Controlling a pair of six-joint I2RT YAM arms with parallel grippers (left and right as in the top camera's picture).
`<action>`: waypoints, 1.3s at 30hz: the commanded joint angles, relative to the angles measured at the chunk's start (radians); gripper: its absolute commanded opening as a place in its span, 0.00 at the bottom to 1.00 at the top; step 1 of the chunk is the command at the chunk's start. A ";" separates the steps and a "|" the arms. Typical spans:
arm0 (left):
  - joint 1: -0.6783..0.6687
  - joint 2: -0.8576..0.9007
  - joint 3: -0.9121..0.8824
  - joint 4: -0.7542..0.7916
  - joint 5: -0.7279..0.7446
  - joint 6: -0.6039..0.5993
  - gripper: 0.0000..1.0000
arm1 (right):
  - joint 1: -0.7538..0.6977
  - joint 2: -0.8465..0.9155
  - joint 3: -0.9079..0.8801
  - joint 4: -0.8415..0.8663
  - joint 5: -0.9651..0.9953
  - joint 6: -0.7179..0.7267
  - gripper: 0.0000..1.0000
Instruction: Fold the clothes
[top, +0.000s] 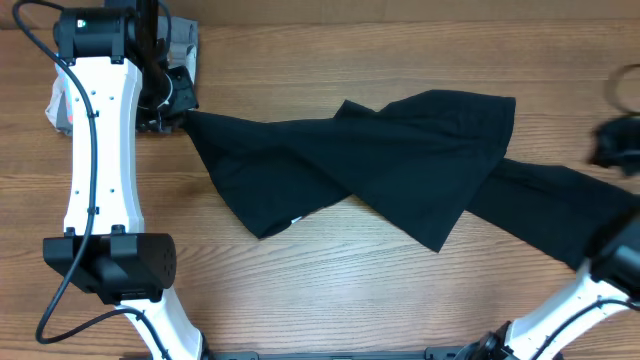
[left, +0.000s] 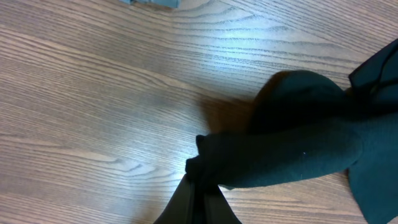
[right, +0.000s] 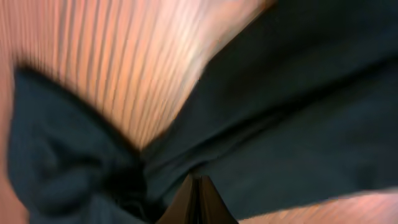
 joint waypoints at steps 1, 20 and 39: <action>0.008 0.011 -0.002 0.000 -0.001 -0.014 0.04 | 0.113 -0.017 -0.122 0.054 -0.037 -0.067 0.04; 0.008 0.011 -0.002 -0.008 -0.002 -0.009 0.04 | 0.243 -0.017 -0.514 0.430 -0.020 0.018 0.04; 0.018 0.011 -0.002 -0.018 -0.013 -0.003 0.04 | -0.200 -0.016 -0.254 0.282 0.313 0.165 0.04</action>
